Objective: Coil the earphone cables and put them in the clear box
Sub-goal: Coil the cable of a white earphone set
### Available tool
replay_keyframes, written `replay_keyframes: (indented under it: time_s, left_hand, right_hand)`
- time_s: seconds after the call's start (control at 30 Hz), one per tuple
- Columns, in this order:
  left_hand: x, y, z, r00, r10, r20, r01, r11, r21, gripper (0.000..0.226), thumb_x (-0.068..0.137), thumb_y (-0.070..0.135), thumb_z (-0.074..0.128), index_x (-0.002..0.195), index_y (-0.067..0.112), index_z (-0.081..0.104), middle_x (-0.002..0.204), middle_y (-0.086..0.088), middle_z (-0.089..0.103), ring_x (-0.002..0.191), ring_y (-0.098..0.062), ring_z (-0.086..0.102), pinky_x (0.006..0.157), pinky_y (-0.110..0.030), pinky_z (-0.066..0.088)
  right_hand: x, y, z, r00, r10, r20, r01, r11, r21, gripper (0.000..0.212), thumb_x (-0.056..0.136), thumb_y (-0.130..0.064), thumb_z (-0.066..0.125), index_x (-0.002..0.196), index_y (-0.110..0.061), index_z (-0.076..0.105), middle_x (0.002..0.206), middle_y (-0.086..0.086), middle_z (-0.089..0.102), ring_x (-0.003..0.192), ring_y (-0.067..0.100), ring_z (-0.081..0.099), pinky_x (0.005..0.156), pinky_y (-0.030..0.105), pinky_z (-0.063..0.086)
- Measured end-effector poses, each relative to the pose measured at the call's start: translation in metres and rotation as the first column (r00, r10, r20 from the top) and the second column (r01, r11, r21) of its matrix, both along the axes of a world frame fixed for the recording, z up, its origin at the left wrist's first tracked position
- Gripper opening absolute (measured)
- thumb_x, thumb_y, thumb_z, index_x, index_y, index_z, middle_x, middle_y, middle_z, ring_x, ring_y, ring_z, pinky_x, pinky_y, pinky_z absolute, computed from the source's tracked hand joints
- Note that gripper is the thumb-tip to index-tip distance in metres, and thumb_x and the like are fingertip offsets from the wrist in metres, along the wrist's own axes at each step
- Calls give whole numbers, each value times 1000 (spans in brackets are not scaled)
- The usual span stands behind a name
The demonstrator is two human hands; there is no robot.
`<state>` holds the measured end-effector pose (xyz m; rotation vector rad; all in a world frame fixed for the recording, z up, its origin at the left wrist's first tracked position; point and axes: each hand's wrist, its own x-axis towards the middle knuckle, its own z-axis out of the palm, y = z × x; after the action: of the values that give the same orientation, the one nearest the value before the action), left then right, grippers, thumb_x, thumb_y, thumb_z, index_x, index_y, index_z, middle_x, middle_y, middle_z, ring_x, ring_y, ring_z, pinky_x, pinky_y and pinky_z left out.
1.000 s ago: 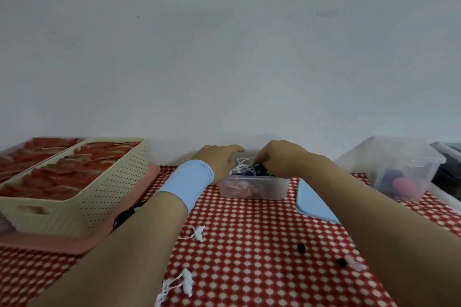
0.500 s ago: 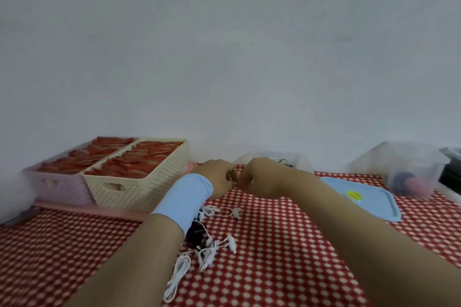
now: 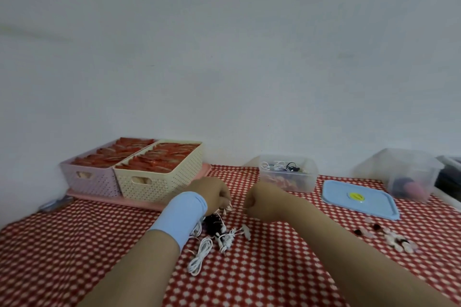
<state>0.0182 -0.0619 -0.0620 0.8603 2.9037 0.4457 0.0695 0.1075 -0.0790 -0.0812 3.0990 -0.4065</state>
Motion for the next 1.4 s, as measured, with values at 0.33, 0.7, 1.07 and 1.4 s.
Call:
replay_keyframes:
  time_s: [0.33, 0.7, 1.07, 1.4]
  left_hand:
    - [12, 35, 17, 993, -20, 120, -37, 889, 456, 19, 98, 20, 52, 84, 18, 66, 80, 1, 72, 71, -18, 71, 74, -36, 59]
    - [69, 118, 16, 829, -270, 489, -106, 783, 612, 25, 101, 6, 44, 116, -4, 60, 106, -19, 63, 89, -28, 65, 78, -38, 59]
    - [80, 165, -16, 996, -75, 53, 76, 997, -20, 37, 98, 13, 39, 65, 7, 53, 71, -13, 50, 66, -26, 46, 66, -37, 40]
    - [83, 160, -10, 988, -136, -79, 140, 989, 53, 27, 99, 17, 47, 108, 24, 72, 111, 11, 62, 106, -15, 61, 95, -29, 46]
  right_hand:
    - [22, 39, 33, 993, -117, 11, 109, 879, -464, 16, 90, -7, 62, 90, -14, 76, 92, 6, 76, 82, 14, 67, 75, 25, 54]
    - [84, 121, 31, 978, -186, 90, 186, 608, -772, 7, 86, -8, 67, 81, -7, 73, 76, 10, 65, 74, 21, 55, 64, 33, 45]
    - [123, 163, 19, 968, -204, 145, 250, 773, -583, 14, 89, -7, 70, 101, -10, 76, 83, 9, 75, 70, 17, 69, 65, 30, 60]
    - [124, 193, 10, 941, -337, 25, 326, 885, -333, 20, 85, -7, 72, 85, -25, 81, 86, -4, 78, 63, 10, 67, 76, 32, 62]
